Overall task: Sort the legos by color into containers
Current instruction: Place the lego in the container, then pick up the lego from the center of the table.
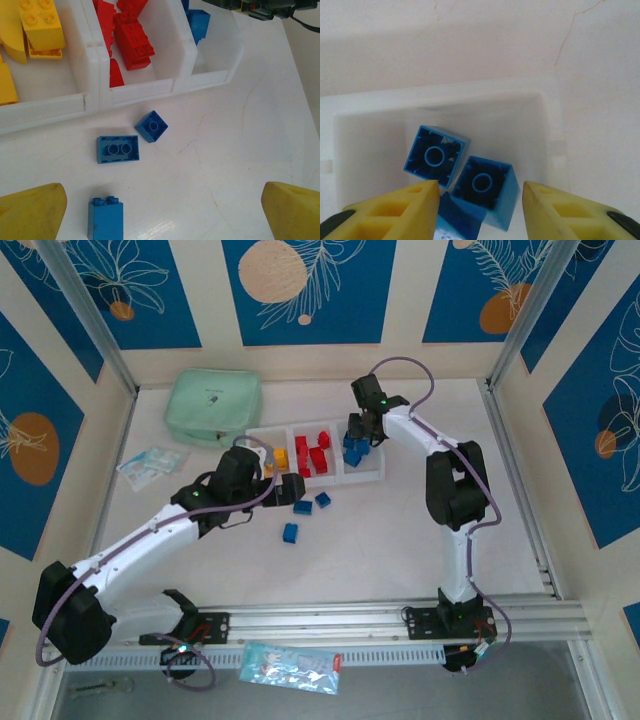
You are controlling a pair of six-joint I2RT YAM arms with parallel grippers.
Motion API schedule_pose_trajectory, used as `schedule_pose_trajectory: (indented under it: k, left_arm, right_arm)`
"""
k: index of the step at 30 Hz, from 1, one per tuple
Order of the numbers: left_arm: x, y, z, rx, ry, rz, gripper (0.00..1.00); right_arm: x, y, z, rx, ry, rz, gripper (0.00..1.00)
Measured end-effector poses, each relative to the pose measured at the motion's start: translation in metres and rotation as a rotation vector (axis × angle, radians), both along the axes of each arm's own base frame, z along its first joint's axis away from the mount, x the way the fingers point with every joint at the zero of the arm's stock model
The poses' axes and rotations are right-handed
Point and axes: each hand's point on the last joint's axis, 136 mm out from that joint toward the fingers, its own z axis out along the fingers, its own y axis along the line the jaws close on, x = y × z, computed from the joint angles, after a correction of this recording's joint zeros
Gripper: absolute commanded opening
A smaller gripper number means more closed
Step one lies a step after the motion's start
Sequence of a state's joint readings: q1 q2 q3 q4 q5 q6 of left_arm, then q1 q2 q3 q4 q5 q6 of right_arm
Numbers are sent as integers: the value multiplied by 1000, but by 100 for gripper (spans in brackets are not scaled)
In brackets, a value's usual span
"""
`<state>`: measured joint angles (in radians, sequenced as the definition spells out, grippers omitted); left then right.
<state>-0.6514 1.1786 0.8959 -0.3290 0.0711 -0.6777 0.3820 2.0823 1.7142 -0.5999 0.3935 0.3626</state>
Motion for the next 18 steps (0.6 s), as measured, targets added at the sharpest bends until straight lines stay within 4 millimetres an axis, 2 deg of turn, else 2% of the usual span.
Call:
schedule_pose_trajectory:
  k: [3, 6, 12, 15, 18]
  left_arm:
    - [1, 0, 0, 0, 0, 2, 99]
    - [1, 1, 0, 0, 0, 2, 99]
    - [0, 1, 2, -6, -3, 1, 99]
    - [-2, 3, 9, -19, -21, 1, 99]
    - [-8, 8, 13, -31, -36, 4, 99]
  right_arm:
    - [-6, -1, 6, 2, -6, 4, 50]
    - [-19, -2, 21, 13, -23, 11, 51]
    - [-67, 8, 52, 58, -60, 60, 54]
    - [-95, 18, 52, 76, -52, 99, 56]
    - [-126, 26, 39, 72, -13, 132, 57]
